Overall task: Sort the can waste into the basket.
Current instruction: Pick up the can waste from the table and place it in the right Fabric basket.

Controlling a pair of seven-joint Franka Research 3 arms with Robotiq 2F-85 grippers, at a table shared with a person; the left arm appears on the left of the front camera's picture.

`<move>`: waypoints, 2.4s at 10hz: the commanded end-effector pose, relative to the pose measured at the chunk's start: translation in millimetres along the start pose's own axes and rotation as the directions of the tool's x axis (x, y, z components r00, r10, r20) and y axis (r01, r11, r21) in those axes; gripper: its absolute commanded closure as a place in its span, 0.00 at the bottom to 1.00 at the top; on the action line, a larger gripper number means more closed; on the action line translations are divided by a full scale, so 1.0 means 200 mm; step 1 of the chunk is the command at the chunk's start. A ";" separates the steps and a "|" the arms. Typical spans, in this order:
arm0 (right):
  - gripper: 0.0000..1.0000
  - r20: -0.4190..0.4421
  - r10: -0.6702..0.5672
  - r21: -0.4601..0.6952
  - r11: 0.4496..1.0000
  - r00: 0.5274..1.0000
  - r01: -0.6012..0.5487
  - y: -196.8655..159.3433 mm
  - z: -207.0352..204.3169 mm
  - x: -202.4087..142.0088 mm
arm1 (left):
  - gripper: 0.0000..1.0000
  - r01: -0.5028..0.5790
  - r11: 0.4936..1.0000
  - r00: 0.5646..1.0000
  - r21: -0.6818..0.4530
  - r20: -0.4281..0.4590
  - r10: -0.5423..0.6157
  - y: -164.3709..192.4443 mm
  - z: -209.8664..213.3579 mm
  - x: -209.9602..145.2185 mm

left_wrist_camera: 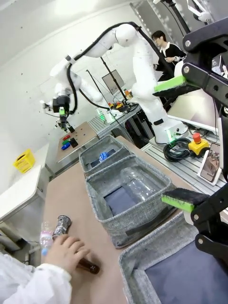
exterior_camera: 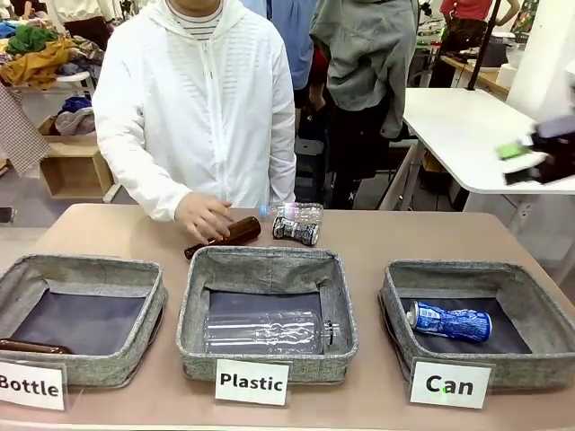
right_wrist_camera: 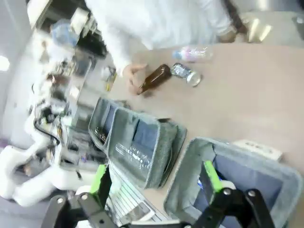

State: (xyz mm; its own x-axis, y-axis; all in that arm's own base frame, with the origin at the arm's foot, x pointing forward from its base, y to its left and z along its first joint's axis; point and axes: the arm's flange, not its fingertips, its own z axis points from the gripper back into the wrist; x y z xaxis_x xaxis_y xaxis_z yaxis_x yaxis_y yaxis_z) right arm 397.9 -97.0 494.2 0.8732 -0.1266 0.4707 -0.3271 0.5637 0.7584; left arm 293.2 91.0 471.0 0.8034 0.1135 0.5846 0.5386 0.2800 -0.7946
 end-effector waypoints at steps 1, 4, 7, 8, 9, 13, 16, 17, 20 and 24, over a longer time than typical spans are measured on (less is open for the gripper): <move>0.00 0.203 -0.051 0.049 0.998 0.978 0.042 -0.13 -0.03 -0.15 | 0.00 -0.012 1.000 1.000 -0.014 0.013 0.012 -0.02 -0.01 0.00; 0.00 0.172 -0.124 0.049 0.992 0.977 0.117 -0.21 0.07 -0.20 | 0.00 -0.012 1.000 1.000 -0.014 0.013 0.012 -0.02 -0.01 0.00; 0.00 0.209 -0.137 0.071 0.990 0.968 0.124 -0.25 0.04 -0.25 | 0.00 -0.012 1.000 1.000 -0.014 0.013 0.012 -0.02 -0.01 0.00; 0.00 0.152 -0.051 -0.013 0.998 0.987 0.053 -0.13 -0.09 -0.16 | 0.00 -0.012 1.000 1.000 -0.014 0.013 0.012 -0.02 -0.01 0.00; 0.00 0.109 0.040 -0.096 0.995 0.993 -0.030 0.01 -0.24 -0.05 | 0.00 -0.012 1.000 1.000 -0.014 0.013 0.012 -0.02 -0.01 0.00; 0.00 -0.074 0.335 -0.363 0.869 0.939 -0.338 0.45 -0.79 0.23 | 0.00 -0.012 1.000 1.000 -0.014 0.013 0.012 -0.02 -0.01 0.00; 0.00 -0.356 0.482 -0.358 0.721 0.801 -0.593 0.58 -1.40 0.37 | 0.00 0.058 0.993 0.994 -0.102 0.097 -0.048 -0.24 0.20 0.00; 0.00 -0.422 0.502 -0.340 0.684 0.755 -0.645 0.60 -1.56 0.41 | 0.00 0.167 0.983 0.972 -0.075 0.179 -0.151 -0.45 0.46 0.00; 0.00 -0.573 0.608 -0.170 0.569 0.550 -0.805 0.60 -1.97 0.52 | 0.00 0.256 0.965 0.912 0.064 0.316 -0.263 -0.66 1.03 -0.17; 0.00 -0.709 0.663 0.172 0.493 0.240 -0.853 0.50 -2.32 0.49 | 0.00 0.117 0.980 0.870 0.161 0.460 -0.180 -0.54 1.31 -0.31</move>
State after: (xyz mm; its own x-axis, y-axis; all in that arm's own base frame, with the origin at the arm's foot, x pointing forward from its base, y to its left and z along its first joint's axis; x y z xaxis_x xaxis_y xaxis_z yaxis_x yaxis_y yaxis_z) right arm 603.4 322.5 403.8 0.3235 0.8877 0.3275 -0.9451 0.3200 0.0662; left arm 131.5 300.8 560.9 0.5131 0.4628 0.7229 0.5768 0.4378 -0.6897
